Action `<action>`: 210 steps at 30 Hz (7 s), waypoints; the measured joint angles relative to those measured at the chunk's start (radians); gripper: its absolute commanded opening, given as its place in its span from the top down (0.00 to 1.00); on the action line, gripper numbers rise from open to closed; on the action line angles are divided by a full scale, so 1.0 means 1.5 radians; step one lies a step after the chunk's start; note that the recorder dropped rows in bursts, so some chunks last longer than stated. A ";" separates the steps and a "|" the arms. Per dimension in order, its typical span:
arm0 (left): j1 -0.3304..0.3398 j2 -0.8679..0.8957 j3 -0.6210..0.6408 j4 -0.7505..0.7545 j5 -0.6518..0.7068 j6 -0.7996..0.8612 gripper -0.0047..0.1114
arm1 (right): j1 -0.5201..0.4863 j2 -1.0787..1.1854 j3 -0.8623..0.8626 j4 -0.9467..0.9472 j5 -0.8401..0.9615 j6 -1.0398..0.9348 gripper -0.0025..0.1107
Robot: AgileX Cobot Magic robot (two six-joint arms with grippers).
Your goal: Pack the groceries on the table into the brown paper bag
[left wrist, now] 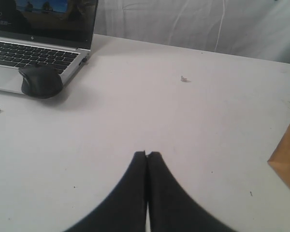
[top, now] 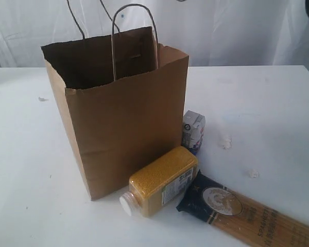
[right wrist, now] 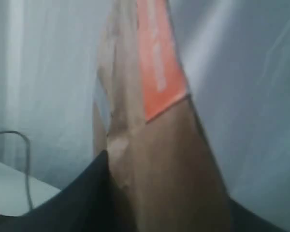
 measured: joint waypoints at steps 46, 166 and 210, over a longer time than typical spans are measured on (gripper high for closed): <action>0.000 0.000 0.000 0.000 0.000 0.000 0.96 | 0.000 0.086 -0.041 -0.119 0.289 0.020 0.82; 0.000 0.000 0.000 0.000 0.000 0.000 0.96 | -0.331 0.444 -0.014 -0.780 0.694 0.756 0.58; 0.000 0.000 0.000 0.000 0.000 0.000 0.96 | -0.273 0.002 0.003 -0.257 0.912 0.536 0.98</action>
